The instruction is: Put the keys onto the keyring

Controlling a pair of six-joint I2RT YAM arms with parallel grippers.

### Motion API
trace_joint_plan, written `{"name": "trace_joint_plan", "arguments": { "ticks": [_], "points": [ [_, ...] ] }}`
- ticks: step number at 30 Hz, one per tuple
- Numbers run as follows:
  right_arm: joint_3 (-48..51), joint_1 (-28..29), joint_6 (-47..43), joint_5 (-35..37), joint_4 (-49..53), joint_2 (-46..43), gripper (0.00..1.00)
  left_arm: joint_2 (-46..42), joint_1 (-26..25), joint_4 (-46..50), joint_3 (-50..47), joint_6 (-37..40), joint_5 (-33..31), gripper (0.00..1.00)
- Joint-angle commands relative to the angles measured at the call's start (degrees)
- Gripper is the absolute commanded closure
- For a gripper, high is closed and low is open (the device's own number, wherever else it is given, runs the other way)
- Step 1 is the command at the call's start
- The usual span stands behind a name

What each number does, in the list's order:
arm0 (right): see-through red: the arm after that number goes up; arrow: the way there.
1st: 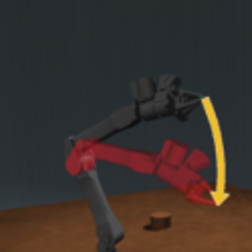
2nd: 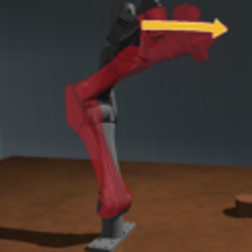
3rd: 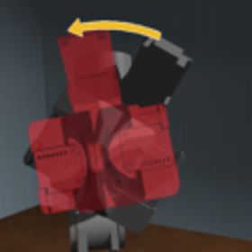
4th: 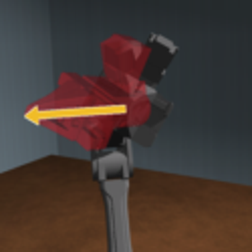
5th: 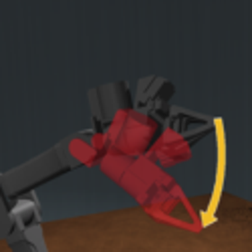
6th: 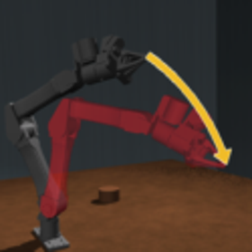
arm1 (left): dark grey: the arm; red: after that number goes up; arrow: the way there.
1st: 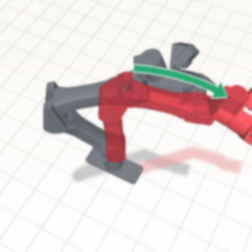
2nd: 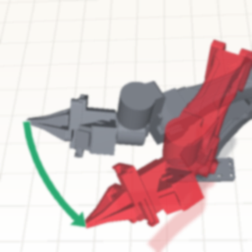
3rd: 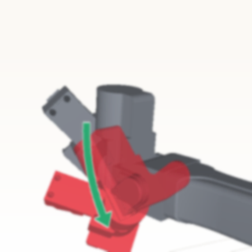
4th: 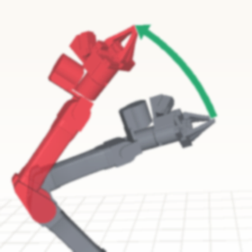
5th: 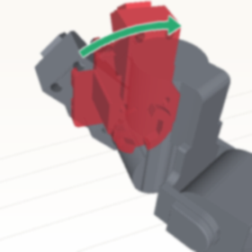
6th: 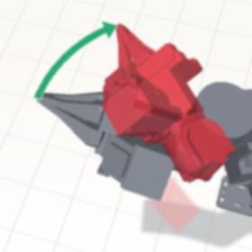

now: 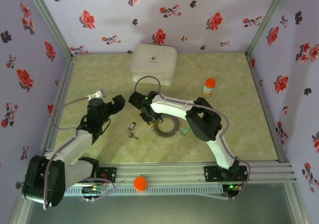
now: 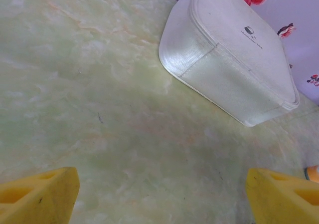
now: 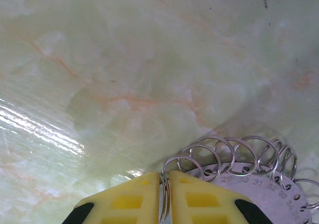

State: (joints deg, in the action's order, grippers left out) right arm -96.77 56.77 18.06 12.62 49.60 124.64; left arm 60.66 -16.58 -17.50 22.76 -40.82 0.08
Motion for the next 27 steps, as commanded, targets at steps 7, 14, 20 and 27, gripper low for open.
{"name": "trace_joint_plan", "arguments": {
  "ticks": [7,14,20,27],
  "points": [
    [-0.61,-0.48,-0.07,-1.38,0.73,1.53,0.86,0.30,0.58,-0.96,0.70,0.29,0.08,0.13],
    [0.63,-0.76,-0.48,-1.33,-0.24,-0.06,1.00,-0.50,0.91,-0.45,0.35,0.78,0.09,0.13],
    [6.27,-1.20,-4.01,-2.37,-6.58,-8.02,1.00,-2.20,0.90,3.10,1.66,4.09,-0.11,0.15],
    [20.61,-2.94,-11.52,-7.46,-22.05,-23.61,1.00,-4.54,-3.04,6.90,4.91,19.79,1.13,0.11]
  ]
}}
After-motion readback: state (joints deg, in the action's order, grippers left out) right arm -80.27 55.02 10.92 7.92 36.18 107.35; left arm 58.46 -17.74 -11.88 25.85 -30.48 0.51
